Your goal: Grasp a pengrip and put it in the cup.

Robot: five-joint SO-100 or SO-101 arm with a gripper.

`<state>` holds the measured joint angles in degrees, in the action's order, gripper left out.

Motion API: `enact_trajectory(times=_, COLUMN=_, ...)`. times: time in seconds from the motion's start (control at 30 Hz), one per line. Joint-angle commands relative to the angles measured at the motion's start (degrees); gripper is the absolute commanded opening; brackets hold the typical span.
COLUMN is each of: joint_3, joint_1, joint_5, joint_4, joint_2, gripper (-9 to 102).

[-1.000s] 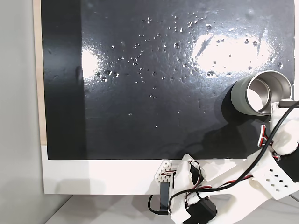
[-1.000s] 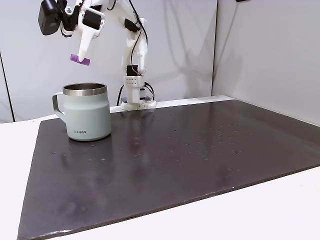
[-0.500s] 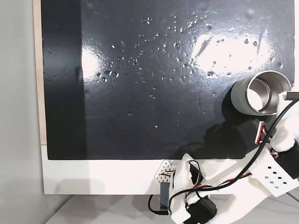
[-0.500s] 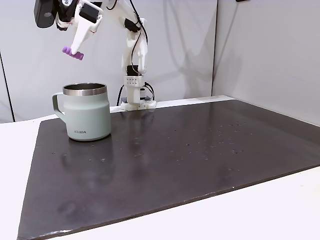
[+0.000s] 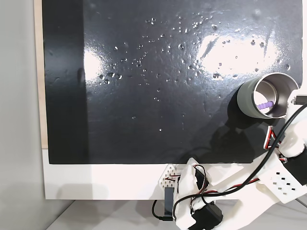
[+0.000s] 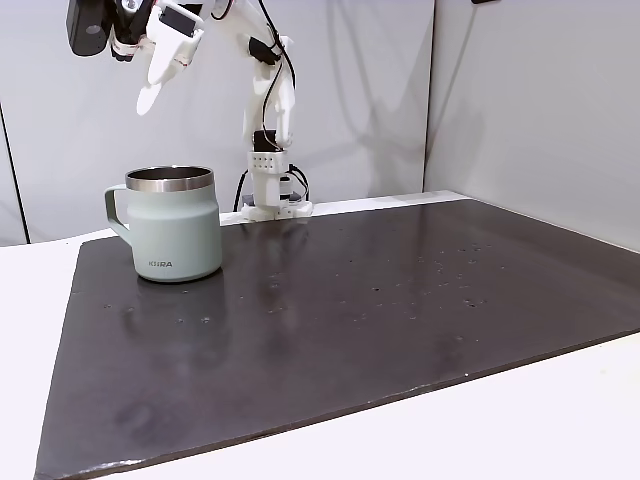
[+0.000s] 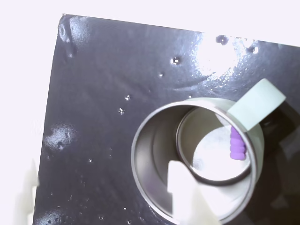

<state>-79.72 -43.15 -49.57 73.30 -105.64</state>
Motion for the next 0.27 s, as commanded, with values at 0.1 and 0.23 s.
enact_trajectory(times=0.1, joint_3=-1.0, joint_1=-0.6, joint_5=-0.5, joint_4=-0.8, joint_2=-2.0, gripper=34)
enact_trajectory(times=0.23, joint_3=-2.3, joint_1=-0.3, joint_5=-0.5, joint_4=-0.8, joint_2=-3.3, gripper=33)
